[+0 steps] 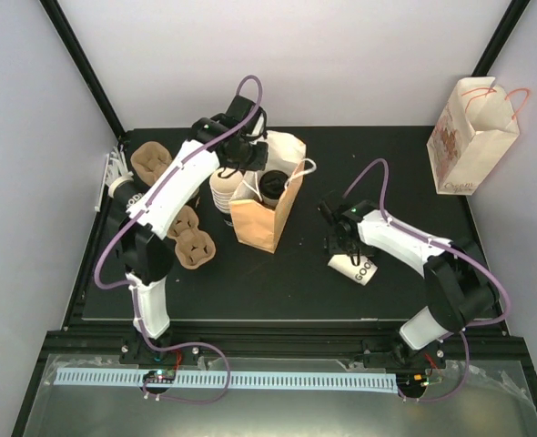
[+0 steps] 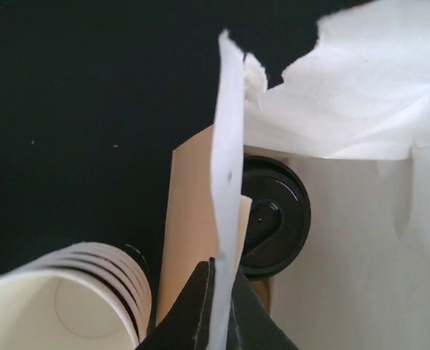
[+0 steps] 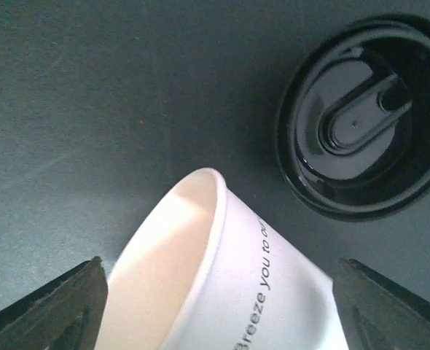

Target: Pack the takeout coffee

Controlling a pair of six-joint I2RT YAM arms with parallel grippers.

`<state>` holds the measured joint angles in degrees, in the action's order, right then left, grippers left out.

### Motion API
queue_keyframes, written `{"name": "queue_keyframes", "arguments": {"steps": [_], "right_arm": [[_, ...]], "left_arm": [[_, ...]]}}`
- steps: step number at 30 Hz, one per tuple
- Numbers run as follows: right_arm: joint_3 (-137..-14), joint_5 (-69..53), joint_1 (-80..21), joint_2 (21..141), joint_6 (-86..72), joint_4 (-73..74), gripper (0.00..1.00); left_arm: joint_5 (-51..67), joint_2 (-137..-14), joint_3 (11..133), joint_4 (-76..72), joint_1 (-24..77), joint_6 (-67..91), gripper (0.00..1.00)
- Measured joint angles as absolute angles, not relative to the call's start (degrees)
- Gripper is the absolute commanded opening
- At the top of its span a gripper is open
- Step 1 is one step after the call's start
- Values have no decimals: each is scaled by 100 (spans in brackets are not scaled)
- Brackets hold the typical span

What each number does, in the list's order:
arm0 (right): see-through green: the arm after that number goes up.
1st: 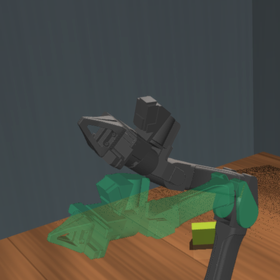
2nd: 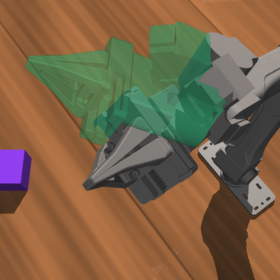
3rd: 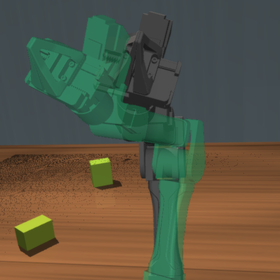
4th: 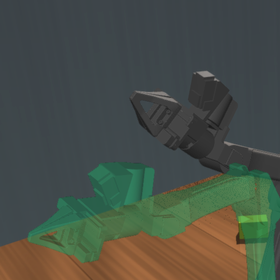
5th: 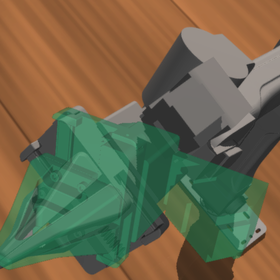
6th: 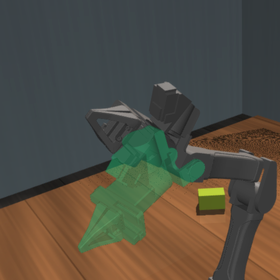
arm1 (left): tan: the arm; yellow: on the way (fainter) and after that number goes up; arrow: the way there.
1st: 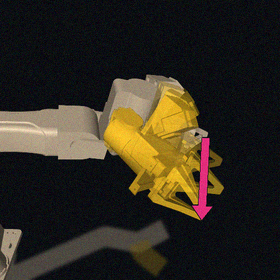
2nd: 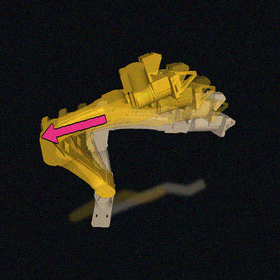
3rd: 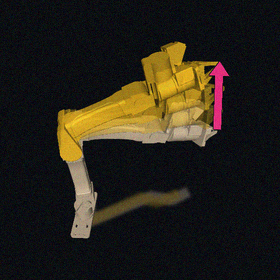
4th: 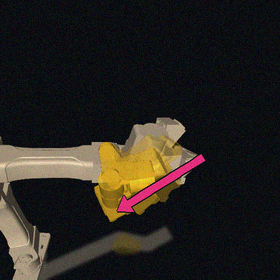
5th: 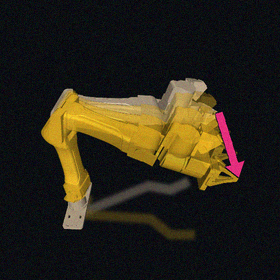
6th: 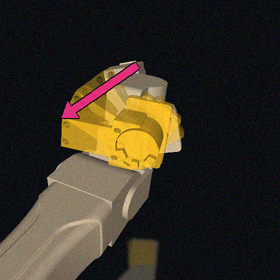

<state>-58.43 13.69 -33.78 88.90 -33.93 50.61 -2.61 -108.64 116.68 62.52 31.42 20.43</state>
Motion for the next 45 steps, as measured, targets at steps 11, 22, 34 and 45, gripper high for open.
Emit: {"name": "queue_keyframes", "arguments": {"steps": [11, 22, 34, 45], "right_arm": [[-5690, 1380, -3404, 8807, -3483, 5282, 50], [-5645, 1004, -3411, 8058, -3413, 5474, 15], [-6001, 674, -3411, 7596, -3317, 5848, 43], [-6534, 1197, -3850, 8263, -3288, 6523, 70]], "left_arm": [[311, -11295, 12016, 6250, 2945, 1726, 50], [449, -10606, 12105, 6383, 2926, 1669, 95], [534, -8460, 11751, 6392, 2926, 1614, 99], [775, -7255, 10001, 6361, 2926, 1605, 99]]}}
